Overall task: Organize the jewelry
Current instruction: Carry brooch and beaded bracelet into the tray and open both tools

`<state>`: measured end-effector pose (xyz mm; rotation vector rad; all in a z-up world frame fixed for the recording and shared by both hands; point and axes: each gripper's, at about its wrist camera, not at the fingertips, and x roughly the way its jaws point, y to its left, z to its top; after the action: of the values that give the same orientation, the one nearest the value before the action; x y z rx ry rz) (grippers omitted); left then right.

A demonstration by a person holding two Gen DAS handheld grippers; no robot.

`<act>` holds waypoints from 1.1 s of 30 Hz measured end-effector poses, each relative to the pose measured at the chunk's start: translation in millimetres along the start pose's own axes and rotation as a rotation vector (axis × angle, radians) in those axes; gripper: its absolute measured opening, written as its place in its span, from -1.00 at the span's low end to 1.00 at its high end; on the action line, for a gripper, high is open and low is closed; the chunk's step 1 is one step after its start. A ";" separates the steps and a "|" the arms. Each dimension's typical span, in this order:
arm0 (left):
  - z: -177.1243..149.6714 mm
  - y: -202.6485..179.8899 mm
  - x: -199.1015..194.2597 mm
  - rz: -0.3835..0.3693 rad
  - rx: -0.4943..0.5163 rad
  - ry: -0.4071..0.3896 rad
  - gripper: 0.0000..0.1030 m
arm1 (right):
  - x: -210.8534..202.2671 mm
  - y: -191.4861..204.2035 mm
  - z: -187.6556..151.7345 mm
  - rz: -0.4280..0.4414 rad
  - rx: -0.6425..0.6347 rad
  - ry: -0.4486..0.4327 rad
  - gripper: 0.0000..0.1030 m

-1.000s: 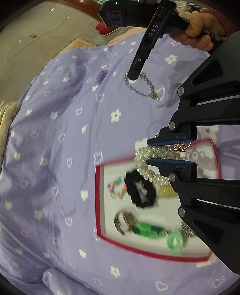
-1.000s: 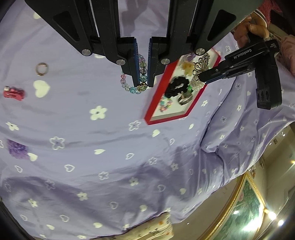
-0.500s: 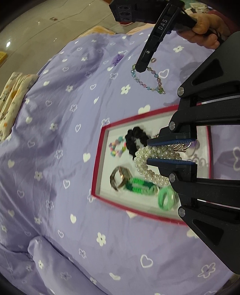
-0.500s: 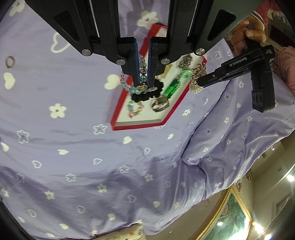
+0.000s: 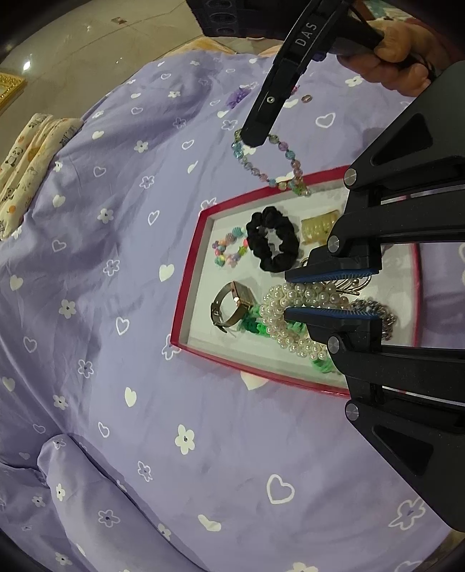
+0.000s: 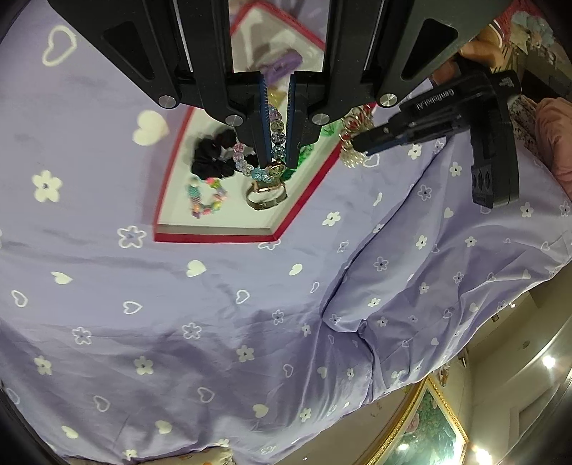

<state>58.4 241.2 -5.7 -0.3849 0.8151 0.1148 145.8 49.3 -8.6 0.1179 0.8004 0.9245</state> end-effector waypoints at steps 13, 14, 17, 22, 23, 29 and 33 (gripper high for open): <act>24.4 5.4 51.3 0.042 0.016 0.042 -0.77 | 61.2 -9.2 17.5 0.015 0.029 0.052 -0.85; 23.7 6.5 56.6 0.051 0.018 0.052 -0.77 | 67.8 -14.5 14.7 -0.006 0.031 0.070 -0.85; 18.3 9.1 69.8 0.072 0.024 0.079 -0.77 | 78.9 -28.6 6.9 -0.042 0.048 0.113 -0.85; 10.4 11.7 82.1 0.080 0.023 0.111 -0.76 | 85.0 -42.7 -2.4 -0.077 0.056 0.155 -0.84; 10.4 11.3 82.7 0.081 0.025 0.112 -0.76 | 85.9 -43.4 -3.0 -0.082 0.054 0.160 -0.84; 9.7 9.2 83.3 0.095 0.039 0.116 -0.73 | 91.2 -44.8 -7.4 -0.103 0.045 0.194 -0.76; 9.6 8.3 82.7 0.093 0.038 0.119 -0.71 | 87.7 -46.8 -7.4 -0.100 0.052 0.198 -0.66</act>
<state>119.5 248.7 -62.4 -0.3199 0.9522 0.1642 202.0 84.4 -83.0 0.0314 1.0051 0.8296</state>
